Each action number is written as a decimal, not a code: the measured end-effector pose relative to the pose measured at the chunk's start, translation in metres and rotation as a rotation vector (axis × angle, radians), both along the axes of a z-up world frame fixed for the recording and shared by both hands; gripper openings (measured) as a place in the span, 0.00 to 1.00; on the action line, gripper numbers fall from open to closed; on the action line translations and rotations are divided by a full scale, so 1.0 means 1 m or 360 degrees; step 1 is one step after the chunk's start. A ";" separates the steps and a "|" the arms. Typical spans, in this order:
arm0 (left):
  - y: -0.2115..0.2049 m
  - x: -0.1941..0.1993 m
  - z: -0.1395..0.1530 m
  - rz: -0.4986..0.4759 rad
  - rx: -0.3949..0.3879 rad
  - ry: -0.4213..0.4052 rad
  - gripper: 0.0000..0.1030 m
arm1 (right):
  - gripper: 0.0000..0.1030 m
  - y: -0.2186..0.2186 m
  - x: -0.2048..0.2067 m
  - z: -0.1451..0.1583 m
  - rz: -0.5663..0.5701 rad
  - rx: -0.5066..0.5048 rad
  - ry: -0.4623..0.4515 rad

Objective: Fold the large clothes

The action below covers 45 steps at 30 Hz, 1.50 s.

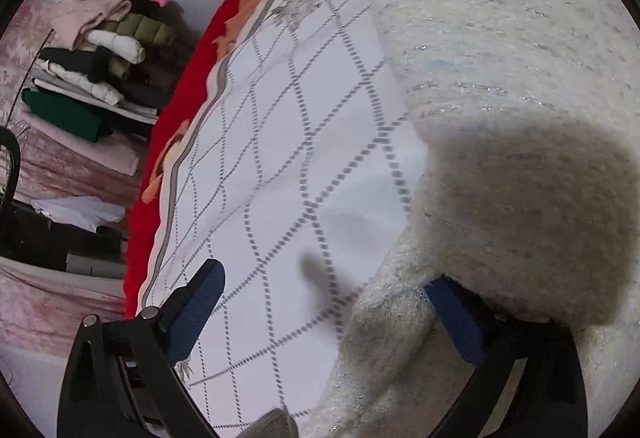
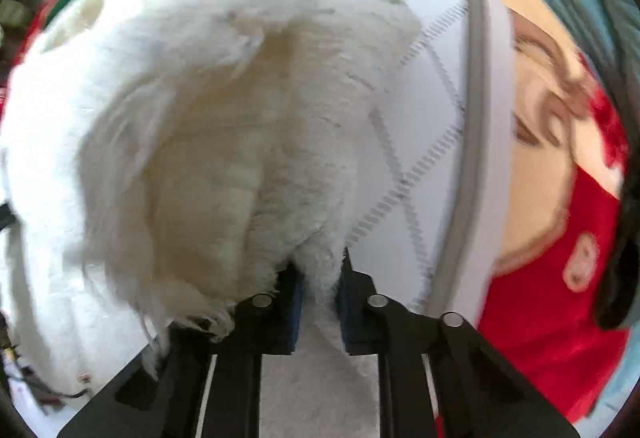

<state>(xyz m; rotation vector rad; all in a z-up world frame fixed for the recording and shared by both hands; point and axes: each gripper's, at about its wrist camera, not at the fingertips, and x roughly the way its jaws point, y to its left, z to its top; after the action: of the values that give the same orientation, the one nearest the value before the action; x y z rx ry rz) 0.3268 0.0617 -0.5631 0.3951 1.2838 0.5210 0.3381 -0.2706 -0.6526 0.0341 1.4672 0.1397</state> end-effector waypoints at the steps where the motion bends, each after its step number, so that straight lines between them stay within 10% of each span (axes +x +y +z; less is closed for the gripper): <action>1: 0.006 0.000 -0.001 0.0019 -0.0020 -0.0001 1.00 | 0.11 -0.002 -0.001 0.003 -0.0060 0.0040 -0.0015; 9: 0.016 0.002 0.000 0.0053 -0.0128 -0.0005 1.00 | 0.10 -0.096 -0.022 -0.037 -0.1076 0.0598 0.0135; 17: 0.011 -0.014 0.074 0.0055 -0.0286 -0.0129 1.00 | 0.45 -0.053 -0.031 0.041 -0.0861 0.0300 0.0254; 24: -0.011 0.046 0.101 0.0028 -0.0364 -0.0274 1.00 | 0.67 0.024 0.038 0.104 -0.0618 0.0611 0.0136; 29: -0.036 0.110 0.069 -0.0082 -0.0186 -0.0278 1.00 | 0.67 0.118 0.142 0.061 -0.0482 0.0698 0.0262; 35: -0.046 0.137 0.029 -0.0229 -0.0066 -0.0156 1.00 | 0.66 0.163 0.195 -0.007 -0.0391 0.0376 0.0420; 39: -0.042 0.133 0.028 -0.0257 -0.0086 -0.0175 1.00 | 0.25 0.161 0.191 0.013 -0.0444 0.0285 0.0282; 45: -0.038 0.138 0.025 -0.0234 -0.0144 -0.0151 1.00 | 0.19 0.148 0.189 0.059 -0.0584 0.0304 -0.0011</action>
<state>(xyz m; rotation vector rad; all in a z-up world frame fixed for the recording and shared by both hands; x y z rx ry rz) 0.4653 0.0239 -0.5379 0.3815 1.1725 0.3518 0.5267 -0.1224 -0.5936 0.4547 1.4126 -0.0198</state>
